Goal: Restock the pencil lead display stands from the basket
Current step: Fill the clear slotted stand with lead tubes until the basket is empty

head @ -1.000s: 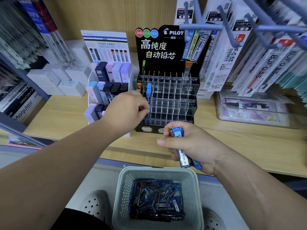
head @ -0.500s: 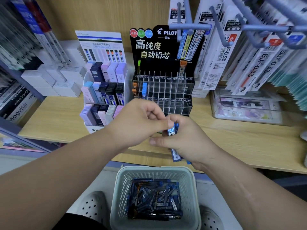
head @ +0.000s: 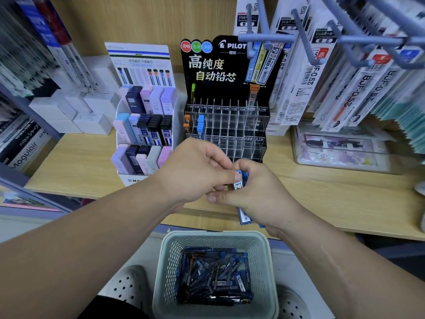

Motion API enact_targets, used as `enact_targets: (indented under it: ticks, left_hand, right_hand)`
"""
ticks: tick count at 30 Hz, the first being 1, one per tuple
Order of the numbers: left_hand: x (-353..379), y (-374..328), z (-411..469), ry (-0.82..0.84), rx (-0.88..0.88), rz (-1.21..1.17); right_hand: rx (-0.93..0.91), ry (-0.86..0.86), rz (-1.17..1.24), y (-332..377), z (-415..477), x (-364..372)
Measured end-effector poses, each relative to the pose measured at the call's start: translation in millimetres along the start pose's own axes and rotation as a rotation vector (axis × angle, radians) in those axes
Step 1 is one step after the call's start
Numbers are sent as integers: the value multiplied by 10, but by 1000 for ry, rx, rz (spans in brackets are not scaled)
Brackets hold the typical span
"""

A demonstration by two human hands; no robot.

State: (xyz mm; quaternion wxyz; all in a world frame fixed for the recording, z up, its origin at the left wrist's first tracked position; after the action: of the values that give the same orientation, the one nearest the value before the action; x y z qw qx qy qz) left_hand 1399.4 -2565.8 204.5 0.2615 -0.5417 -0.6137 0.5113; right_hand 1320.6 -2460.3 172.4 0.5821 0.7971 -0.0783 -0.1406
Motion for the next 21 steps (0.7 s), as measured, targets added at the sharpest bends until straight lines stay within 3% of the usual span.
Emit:
enact_targets:
  ticks: [9, 12, 15, 18, 21]
  left_hand:
    - [80, -57, 71, 5, 6, -129]
    - [-55, -147, 81, -95, 61, -233]
    - [-274, -324, 65, -289, 231, -306]
    - [-386, -523, 70, -453, 402, -189]
    - [-316, -688, 234, -533, 434, 116]
  right_hand:
    - [27, -40, 182, -27, -86, -154]
    - [64, 54, 404, -61, -123, -215]
    - [-8, 105, 672, -24, -179, -330]
    - [-43, 90, 743, -6, -245, -460]
    - [-35, 61, 690, -38, -287, -509]
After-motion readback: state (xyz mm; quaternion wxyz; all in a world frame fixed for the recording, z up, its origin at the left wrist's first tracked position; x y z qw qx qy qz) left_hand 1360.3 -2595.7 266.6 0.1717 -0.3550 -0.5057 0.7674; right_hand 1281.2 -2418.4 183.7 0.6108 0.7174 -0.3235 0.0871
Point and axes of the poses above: each hand's wrist, its own z-axis towards the middle knuckle, its own x-axis out of the palm, y = z × x, the point moved 5 cm from there along z, towards the middle knuckle, and after that the axes turned 14 degrees about y, right-handed, at the moved point
